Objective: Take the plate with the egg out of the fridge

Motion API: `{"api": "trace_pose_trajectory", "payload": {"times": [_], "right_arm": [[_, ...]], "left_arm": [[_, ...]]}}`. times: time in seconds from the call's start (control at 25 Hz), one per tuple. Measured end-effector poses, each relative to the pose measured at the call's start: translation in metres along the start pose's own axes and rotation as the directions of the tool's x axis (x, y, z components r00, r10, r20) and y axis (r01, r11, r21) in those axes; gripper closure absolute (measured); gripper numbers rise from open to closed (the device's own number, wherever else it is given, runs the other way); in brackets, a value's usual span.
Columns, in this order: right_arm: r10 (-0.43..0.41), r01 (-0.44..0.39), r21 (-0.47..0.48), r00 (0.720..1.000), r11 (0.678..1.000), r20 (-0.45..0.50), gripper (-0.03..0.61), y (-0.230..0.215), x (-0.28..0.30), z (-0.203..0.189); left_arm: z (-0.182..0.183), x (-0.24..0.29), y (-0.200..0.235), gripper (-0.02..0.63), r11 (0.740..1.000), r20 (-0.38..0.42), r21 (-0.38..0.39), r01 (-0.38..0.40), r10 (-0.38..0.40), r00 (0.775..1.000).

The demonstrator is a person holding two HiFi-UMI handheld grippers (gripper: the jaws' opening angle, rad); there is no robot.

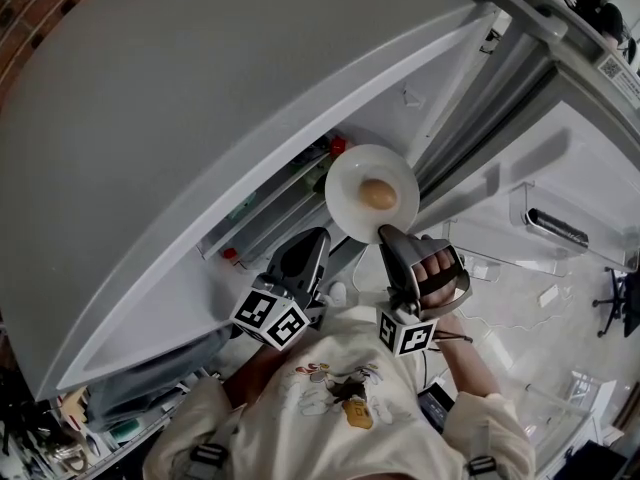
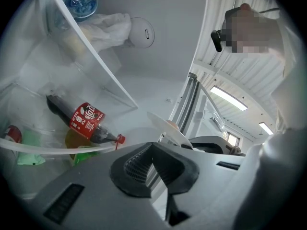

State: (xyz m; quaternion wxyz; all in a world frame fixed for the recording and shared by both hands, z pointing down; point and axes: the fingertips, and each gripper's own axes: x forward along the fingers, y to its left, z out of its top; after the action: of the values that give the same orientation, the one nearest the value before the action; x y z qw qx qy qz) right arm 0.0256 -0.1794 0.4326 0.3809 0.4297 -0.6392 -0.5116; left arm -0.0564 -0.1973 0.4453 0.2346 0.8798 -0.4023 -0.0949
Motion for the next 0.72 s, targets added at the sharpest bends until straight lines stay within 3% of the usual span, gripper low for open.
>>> {"api": "trace_pose_trajectory", "payload": {"times": [0.72], "right_arm": [[0.007,-0.006,0.02,1.0,1.0,-0.02,0.56,0.009,-0.027,-0.001]], "left_arm": [[0.0,0.001,-0.004,0.604,1.0,-0.001,0.008,0.003,-0.003,1.0]]}}
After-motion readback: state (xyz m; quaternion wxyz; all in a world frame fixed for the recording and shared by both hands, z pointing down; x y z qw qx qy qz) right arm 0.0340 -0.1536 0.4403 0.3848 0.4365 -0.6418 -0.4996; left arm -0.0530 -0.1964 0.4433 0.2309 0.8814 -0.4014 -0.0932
